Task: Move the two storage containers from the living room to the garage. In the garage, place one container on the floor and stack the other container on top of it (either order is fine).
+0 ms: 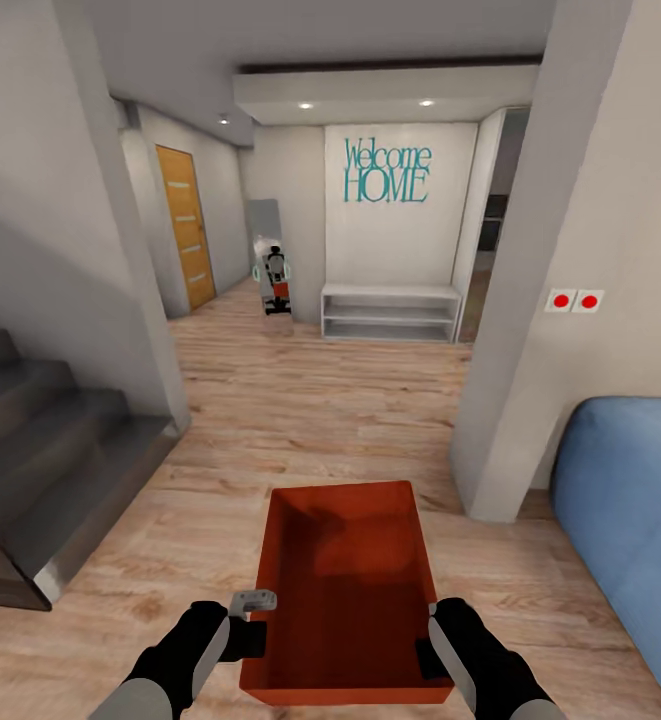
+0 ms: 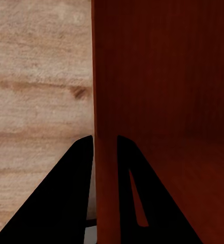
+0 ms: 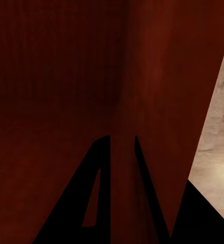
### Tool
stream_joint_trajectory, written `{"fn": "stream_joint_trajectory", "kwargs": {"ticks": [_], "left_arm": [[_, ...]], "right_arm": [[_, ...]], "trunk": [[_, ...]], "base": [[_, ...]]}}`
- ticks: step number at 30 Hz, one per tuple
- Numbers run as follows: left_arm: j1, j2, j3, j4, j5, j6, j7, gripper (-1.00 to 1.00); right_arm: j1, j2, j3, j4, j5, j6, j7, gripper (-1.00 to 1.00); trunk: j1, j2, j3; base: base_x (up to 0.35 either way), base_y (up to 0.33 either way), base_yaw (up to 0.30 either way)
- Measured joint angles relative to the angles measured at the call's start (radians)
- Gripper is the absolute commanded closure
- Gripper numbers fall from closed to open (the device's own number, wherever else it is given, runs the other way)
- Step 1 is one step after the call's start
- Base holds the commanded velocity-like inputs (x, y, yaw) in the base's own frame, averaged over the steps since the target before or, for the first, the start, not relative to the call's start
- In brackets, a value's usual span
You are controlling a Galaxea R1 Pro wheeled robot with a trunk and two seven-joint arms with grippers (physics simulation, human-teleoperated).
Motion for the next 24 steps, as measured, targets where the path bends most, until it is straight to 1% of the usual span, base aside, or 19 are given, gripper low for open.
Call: {"fn": "stream_joint_trajectory", "kwargs": {"ticks": [24], "left_arm": [[0.0,0.0,0.0,0.0,0.0,0.0,0.0,1.0]], "right_arm": [[0.0,0.0,0.001,0.0,-0.001,0.0,-0.001,1.0]], "trunk": [[0.0,0.0,0.0]], "base": [[0.324,0.0,0.0]]}}
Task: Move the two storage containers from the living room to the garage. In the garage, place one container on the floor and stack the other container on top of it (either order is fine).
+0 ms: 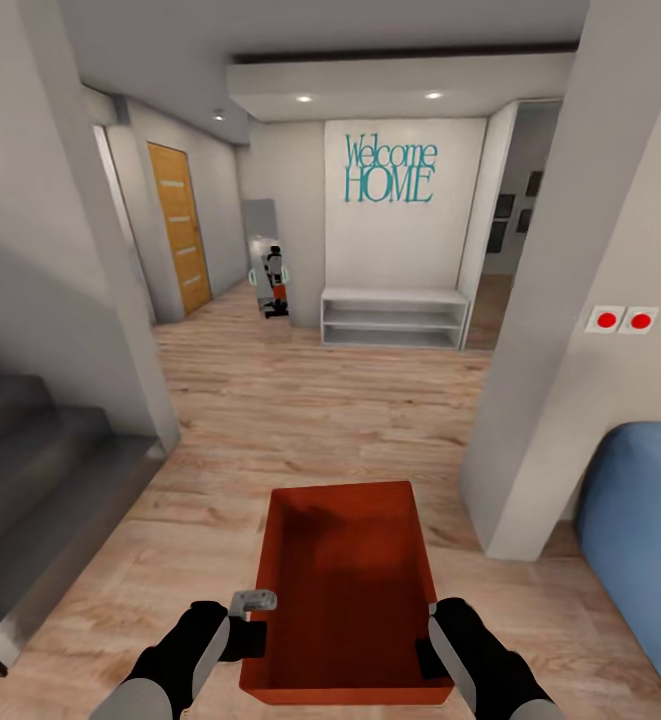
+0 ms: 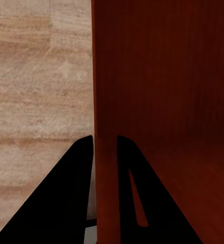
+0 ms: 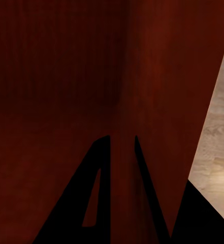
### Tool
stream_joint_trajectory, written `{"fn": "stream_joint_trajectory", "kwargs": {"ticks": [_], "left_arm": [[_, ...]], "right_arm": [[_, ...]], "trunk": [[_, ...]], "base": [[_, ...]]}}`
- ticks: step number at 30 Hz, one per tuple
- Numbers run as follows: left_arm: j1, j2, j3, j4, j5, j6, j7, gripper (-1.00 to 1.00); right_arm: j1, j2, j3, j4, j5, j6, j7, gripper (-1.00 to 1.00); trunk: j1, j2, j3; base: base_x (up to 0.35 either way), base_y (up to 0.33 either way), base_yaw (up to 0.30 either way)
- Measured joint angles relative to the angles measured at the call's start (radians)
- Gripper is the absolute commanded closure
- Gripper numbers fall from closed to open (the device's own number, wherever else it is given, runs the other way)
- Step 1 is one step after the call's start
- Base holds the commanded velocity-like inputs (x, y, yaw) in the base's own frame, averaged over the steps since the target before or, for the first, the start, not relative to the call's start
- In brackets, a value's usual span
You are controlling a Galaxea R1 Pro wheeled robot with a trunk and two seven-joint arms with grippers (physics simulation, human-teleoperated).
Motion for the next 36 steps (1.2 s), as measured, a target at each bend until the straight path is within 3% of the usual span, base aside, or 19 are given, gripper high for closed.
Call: {"fn": "stream_joint_trajectory", "kwargs": {"ticks": [36], "left_arm": [[0.0,0.0,0.0,0.0,-0.001,0.0,0.0,1.0]], "right_arm": [[0.0,0.0,0.0,0.001,-0.001,-0.001,0.0,1.0]], "trunk": [[0.0,0.0,0.0]], "base": [[0.324,0.0,0.0]]}}
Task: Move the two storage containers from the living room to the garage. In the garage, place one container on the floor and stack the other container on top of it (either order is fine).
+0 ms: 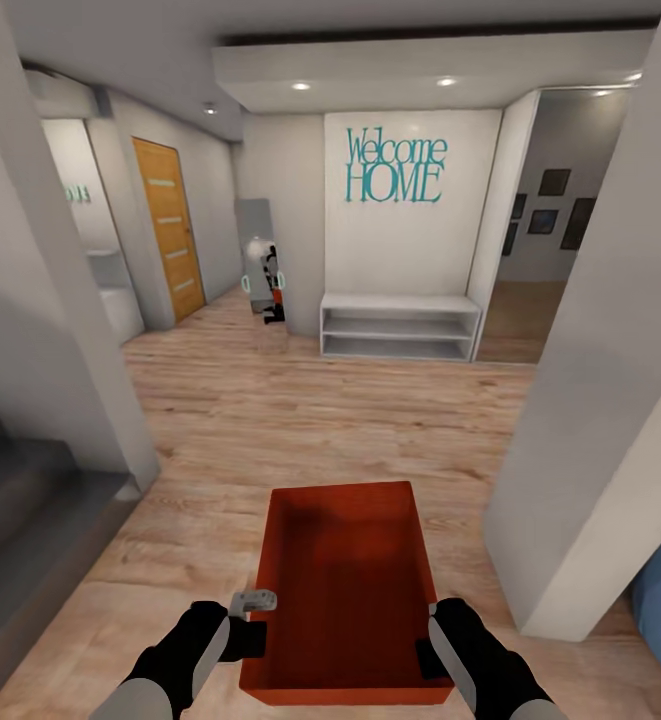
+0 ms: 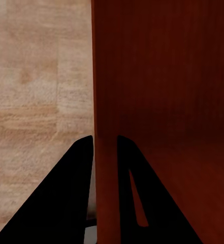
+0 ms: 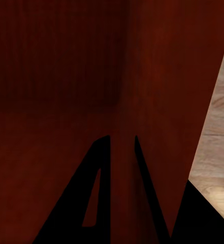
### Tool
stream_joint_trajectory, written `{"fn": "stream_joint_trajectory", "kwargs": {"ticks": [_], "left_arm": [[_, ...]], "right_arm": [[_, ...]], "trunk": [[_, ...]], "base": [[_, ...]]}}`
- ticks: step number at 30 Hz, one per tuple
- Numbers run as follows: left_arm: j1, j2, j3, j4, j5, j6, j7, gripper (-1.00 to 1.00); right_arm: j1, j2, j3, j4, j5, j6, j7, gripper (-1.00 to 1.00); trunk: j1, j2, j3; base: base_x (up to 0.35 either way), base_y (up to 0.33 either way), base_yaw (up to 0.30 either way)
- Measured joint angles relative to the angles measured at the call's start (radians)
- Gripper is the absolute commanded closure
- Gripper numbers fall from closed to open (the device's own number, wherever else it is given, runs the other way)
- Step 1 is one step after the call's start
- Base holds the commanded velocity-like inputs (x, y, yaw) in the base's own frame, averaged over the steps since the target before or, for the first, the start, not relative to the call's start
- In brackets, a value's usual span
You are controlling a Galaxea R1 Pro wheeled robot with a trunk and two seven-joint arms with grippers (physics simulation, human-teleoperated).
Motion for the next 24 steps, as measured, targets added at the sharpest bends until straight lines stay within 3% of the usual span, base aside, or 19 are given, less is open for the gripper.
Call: {"fn": "stream_joint_trajectory", "kwargs": {"ticks": [24], "left_arm": [[0.0,0.0,0.0,0.0,0.0,0.0,0.0,1.0]], "right_arm": [[0.0,0.0,0.0,0.0,0.0,0.0,0.0,1.0]], "trunk": [[0.0,0.0,0.0]], "base": [[0.324,0.0,0.0]]}}
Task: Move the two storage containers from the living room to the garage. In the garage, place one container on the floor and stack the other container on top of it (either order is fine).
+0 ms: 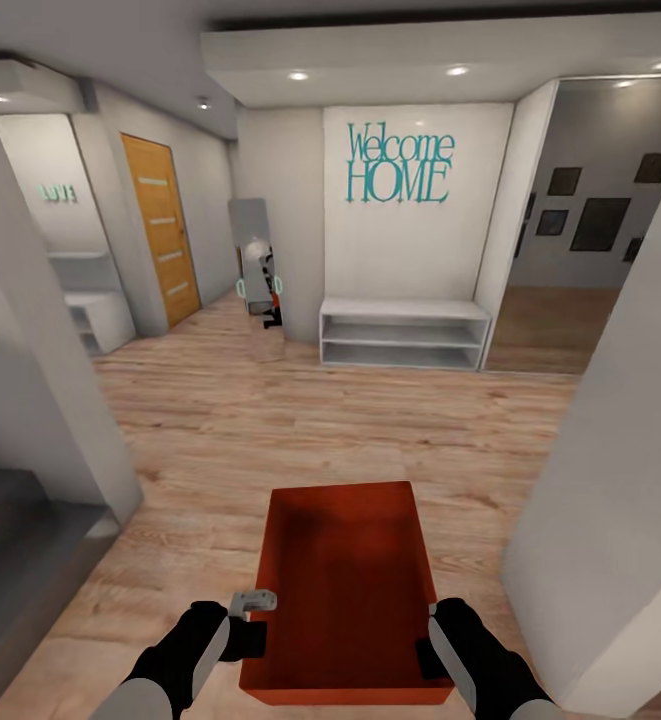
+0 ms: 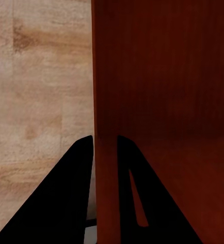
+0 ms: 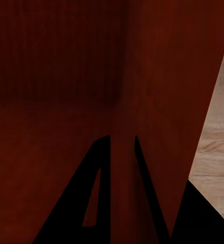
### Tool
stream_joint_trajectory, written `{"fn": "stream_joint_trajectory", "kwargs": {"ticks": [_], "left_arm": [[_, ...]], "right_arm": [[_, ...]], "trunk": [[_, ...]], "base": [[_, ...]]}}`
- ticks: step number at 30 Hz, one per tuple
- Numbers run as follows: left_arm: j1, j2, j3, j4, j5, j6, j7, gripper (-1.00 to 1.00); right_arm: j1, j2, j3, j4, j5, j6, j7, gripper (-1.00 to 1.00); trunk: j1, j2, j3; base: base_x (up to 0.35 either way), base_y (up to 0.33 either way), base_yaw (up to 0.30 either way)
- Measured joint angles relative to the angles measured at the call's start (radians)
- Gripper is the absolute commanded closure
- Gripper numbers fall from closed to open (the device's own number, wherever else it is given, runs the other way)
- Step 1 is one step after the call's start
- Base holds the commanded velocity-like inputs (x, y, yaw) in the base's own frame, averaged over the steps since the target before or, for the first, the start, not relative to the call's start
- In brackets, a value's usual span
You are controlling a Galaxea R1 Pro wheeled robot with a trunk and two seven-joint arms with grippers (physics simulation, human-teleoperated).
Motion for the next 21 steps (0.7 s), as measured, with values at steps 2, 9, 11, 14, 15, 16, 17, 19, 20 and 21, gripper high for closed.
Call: {"fn": "stream_joint_trajectory", "kwargs": {"ticks": [2,9,11,14,15,16,17,19,20,21], "left_arm": [[0.0,0.0,0.0,0.0,0.0,0.0,0.0,1.0],[0.0,0.0,0.0,0.0,0.0,0.0,0.0,1.0],[0.0,0.0,0.0,0.0,0.0,0.0,0.0,1.0],[0.0,0.0,0.0,0.0,0.0,0.0,0.0,1.0],[0.0,0.0,0.0,0.0,0.0,0.0,0.0,1.0],[0.0,0.0,0.0,0.0,0.0,0.0,0.0,1.0],[0.0,0.0,0.0,0.0,0.0,0.0,0.0,1.0],[0.0,0.0,0.0,0.0,0.0,0.0,0.0,1.0],[0.0,0.0,0.0,0.0,0.0,0.0,0.0,1.0],[0.0,0.0,0.0,0.0,0.0,0.0,0.0,1.0]], "right_arm": [[0.0,0.0,0.0,0.0,0.0,0.0,0.0,1.0],[0.0,0.0,0.0,0.0,0.0,0.0,0.0,1.0],[0.0,0.0,0.0,0.0,0.0,0.0,0.0,1.0],[0.0,0.0,0.0,0.0,0.0,0.0,0.0,1.0],[0.0,0.0,0.0,0.0,0.0,0.0,0.0,1.0],[0.0,0.0,0.0,0.0,0.0,0.0,0.0,1.0],[0.0,0.0,0.0,0.0,0.0,0.0,0.0,1.0],[0.0,0.0,0.0,0.0,0.0,0.0,0.0,1.0],[0.0,0.0,0.0,0.0,0.0,0.0,0.0,1.0],[0.0,0.0,0.0,0.0,0.0,0.0,0.0,1.0]], "trunk": [[0.0,0.0,0.0],[0.0,0.0,0.0],[0.0,0.0,0.0],[0.0,0.0,0.0],[0.0,0.0,0.0],[0.0,0.0,0.0],[0.0,0.0,0.0],[0.0,0.0,0.0],[0.0,0.0,0.0],[0.0,0.0,0.0]], "base": [[0.324,0.0,0.0],[0.324,0.0,0.0],[0.324,0.0,0.0],[0.324,0.0,0.0],[0.324,0.0,0.0],[0.324,0.013,0.0],[0.324,0.034,0.0],[0.324,0.052,0.0],[0.324,0.065,0.0],[0.324,0.069,0.0]]}}
